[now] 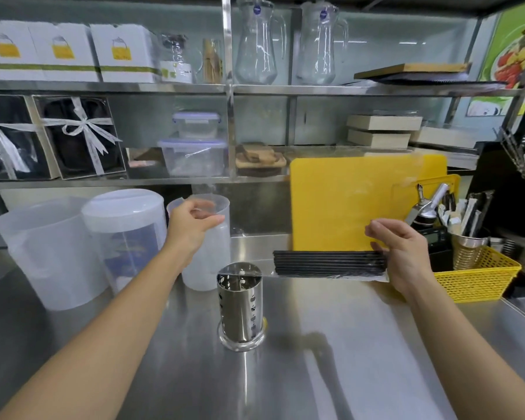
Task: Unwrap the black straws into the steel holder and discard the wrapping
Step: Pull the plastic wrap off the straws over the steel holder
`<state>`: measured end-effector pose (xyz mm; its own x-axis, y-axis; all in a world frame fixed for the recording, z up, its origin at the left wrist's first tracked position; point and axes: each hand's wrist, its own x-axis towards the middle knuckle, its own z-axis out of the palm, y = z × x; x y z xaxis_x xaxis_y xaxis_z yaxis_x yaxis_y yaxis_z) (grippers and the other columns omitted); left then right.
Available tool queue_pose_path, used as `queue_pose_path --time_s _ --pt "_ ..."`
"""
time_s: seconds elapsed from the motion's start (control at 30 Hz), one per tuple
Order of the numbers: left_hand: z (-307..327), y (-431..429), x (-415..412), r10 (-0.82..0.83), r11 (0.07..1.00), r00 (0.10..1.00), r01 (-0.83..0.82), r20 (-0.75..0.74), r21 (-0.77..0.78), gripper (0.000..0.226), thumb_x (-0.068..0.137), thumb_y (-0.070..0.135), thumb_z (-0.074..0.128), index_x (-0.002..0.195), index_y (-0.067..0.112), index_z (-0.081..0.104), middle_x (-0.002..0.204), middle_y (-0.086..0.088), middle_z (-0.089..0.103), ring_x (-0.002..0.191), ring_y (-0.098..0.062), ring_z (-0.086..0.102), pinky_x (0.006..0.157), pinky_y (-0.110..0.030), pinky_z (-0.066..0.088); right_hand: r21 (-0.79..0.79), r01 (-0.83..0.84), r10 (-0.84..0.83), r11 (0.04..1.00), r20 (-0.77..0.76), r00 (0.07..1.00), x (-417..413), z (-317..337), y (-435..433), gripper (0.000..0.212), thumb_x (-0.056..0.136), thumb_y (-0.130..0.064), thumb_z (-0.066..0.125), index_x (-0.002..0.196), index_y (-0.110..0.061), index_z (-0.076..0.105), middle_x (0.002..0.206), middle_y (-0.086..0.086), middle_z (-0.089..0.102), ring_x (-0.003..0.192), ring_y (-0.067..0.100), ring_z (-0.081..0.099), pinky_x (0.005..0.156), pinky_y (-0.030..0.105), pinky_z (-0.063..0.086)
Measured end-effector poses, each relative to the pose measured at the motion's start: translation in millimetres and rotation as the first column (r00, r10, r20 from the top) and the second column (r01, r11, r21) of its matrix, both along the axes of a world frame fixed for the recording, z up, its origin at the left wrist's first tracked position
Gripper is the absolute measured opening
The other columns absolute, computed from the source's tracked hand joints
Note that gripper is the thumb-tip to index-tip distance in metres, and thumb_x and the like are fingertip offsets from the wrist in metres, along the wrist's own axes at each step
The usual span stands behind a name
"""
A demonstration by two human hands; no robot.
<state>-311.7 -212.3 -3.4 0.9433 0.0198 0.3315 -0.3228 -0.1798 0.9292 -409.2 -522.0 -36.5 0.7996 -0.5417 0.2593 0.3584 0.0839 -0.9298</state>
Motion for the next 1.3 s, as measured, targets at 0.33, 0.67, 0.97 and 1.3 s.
queue_pose_path --time_s 0.33,0.67,0.97,1.3 --pt "-20 -11 18 -0.102 0.992 0.983 0.089 -0.152 -0.091 0.026 0.073 -0.002 0.070 0.088 0.015 0.057 0.078 0.003 0.070 0.085 -0.010 0.065 0.089 -0.027 0.045 -0.087 0.036 -0.037 0.996 -0.014 0.999 1 0 -5 0.004 0.078 -0.015 0.069 0.076 -0.018 0.069 0.073 -0.001 0.067 0.080 0.015 0.062 0.083 0.037 0.045" --pt "-1 17 22 0.120 0.971 0.992 -0.127 0.045 0.202 0.107 0.062 0.023 0.083 0.142 0.029 0.012 0.152 -0.009 0.016 0.137 -0.025 0.023 0.111 -0.045 0.026 -0.155 0.003 -0.010 0.988 -0.040 0.999 11 -5 -6 0.003 0.078 -0.014 0.069 0.077 -0.017 0.068 0.079 0.004 0.066 0.084 0.019 0.061 0.081 0.037 0.045" --pt "71 -77 -22 -0.412 0.600 0.731 -0.232 0.544 0.766 0.101 0.067 0.055 0.070 0.145 0.021 0.016 0.145 -0.007 0.034 0.135 -0.025 0.028 0.111 -0.040 0.013 -0.106 -0.048 0.045 0.993 -0.035 0.998 11 -11 -10 0.014 0.060 -0.033 0.076 0.067 -0.022 0.071 0.065 -0.007 0.069 0.075 0.013 0.062 0.076 0.033 0.045" --pt "75 -151 -22 -0.437 0.604 0.746 -0.169 0.502 0.778 0.017 0.090 0.027 0.050 0.094 0.019 0.065 0.095 0.000 0.070 0.091 -0.025 0.061 0.080 -0.038 0.045 -0.073 -0.001 -0.002 0.997 -0.040 0.999 3 -24 -24 0.003 0.076 -0.014 0.071 0.075 -0.017 0.070 0.067 -0.006 0.068 0.075 0.015 0.061 0.074 0.033 0.043"
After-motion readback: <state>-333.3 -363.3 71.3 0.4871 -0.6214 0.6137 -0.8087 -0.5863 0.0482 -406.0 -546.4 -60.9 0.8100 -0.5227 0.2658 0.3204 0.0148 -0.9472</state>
